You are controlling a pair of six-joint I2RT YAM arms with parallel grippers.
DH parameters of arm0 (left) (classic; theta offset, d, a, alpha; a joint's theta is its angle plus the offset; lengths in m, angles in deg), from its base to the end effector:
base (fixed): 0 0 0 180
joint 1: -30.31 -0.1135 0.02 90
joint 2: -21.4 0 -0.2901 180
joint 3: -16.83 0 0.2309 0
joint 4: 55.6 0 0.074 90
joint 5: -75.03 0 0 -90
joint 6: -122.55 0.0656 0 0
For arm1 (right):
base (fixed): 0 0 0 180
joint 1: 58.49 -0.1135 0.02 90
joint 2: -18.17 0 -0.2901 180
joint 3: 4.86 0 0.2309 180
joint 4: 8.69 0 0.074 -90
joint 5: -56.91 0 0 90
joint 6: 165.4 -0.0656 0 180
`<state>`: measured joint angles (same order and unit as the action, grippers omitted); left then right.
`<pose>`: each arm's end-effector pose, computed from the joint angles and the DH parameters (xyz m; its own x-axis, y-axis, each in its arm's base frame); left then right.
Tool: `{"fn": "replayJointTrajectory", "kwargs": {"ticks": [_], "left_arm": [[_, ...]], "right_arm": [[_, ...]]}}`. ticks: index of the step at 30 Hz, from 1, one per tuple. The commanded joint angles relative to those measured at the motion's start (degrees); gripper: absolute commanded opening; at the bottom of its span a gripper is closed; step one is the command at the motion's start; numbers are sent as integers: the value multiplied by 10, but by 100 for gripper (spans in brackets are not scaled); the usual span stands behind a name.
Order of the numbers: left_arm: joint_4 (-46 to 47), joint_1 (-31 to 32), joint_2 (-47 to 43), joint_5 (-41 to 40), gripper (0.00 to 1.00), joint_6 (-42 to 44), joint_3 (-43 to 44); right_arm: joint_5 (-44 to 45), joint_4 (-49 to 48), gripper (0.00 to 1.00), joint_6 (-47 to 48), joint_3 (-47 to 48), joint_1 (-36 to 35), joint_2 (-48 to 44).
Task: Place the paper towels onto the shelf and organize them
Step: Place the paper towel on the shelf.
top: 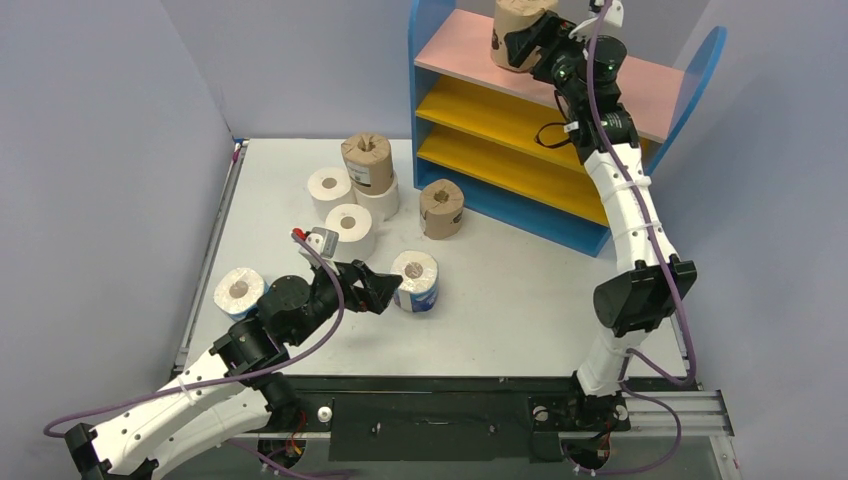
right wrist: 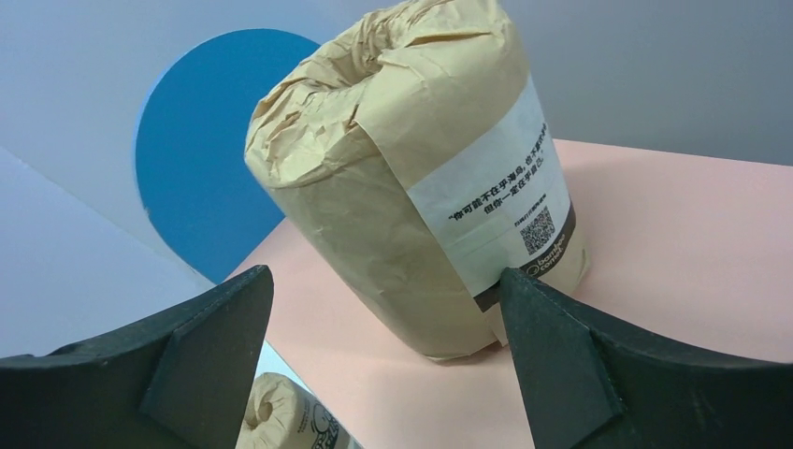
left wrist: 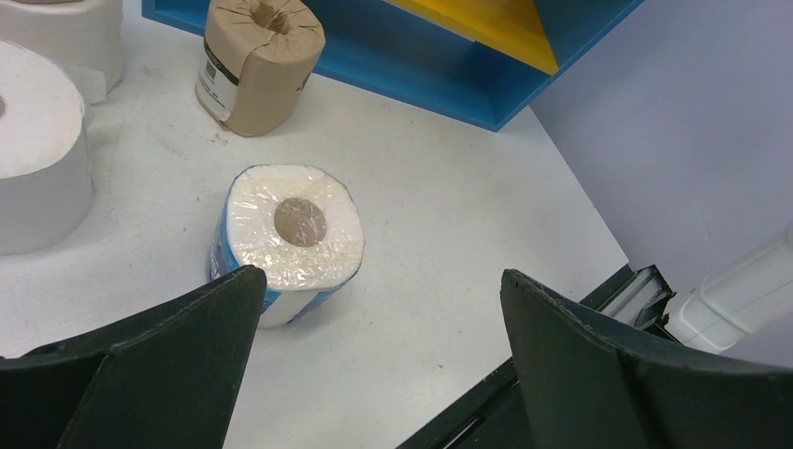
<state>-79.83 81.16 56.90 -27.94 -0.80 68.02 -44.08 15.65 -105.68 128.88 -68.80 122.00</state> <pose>0.1014 -0.1012 0.3239 -0.4167 -0.3367 -0.8444 0.4627 0.7210 -0.5158 0.4181 0.0888 0.5238 -0.1002 0.4849 -0.8688 -0.3611 0.7960 0.4859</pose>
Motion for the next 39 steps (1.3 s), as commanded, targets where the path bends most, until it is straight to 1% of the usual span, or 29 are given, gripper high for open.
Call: {"fn": "replayJointTrajectory", "kwargs": {"ticks": [1, 6, 11, 15, 17, 19, 20, 21, 23, 24, 25, 27, 29, 32, 35, 39], "left_arm": [[33, -1, -2, 0, 96, 15, 2], [35, -1, 1, 0, 96, 19, 1], [32, -1, 2, 2, 96, 22, 6], [39, -1, 4, 3, 96, 19, 5], [43, -1, 8, 6, 96, 15, 3], [45, -1, 14, 9, 96, 10, 3], [46, -1, 15, 10, 96, 10, 2], [45, -1, 17, 10, 96, 9, 2], [44, -1, 18, 8, 96, 7, 2], [44, -1, 18, 5, 96, 7, 1], [44, -1, 17, 4, 96, 7, 1], [44, -1, 14, 1, 96, 7, -1], [44, -1, 14, -3, 96, 8, -2], [46, -1, 15, -7, 96, 9, -6], [49, -1, 19, -10, 96, 10, -7], [52, -2, 24, -12, 96, 14, -7]], "right_arm": [[-17, -1, 86, 17, 40, -14, 14], [-17, 1, 86, 18, 42, -20, 19], [-7, -67, 86, -5, -44, -11, -50], [5, -123, 85, -47, -87, 10, -94], [18, -142, 81, -80, -92, 17, -100], [27, -158, 75, -113, -87, 29, -94], [29, -161, 70, -132, -79, 32, -87], [32, -167, 68, -141, -76, 35, -83], [52, -177, 56, -174, -70, 42, -73], [57, -186, 53, -203, -70, 44, -65], [70, -191, 47, -217, -70, 48, -62], [92, -192, 42, -251, -64, 50, -49], [106, -189, 38, -281, -46, 49, -30], [131, -162, 36, -311, -11, 47, -3], [145, -140, 36, -336, 30, 45, 30], [157, -135, 39, -354, 42, 42, 48]]}}
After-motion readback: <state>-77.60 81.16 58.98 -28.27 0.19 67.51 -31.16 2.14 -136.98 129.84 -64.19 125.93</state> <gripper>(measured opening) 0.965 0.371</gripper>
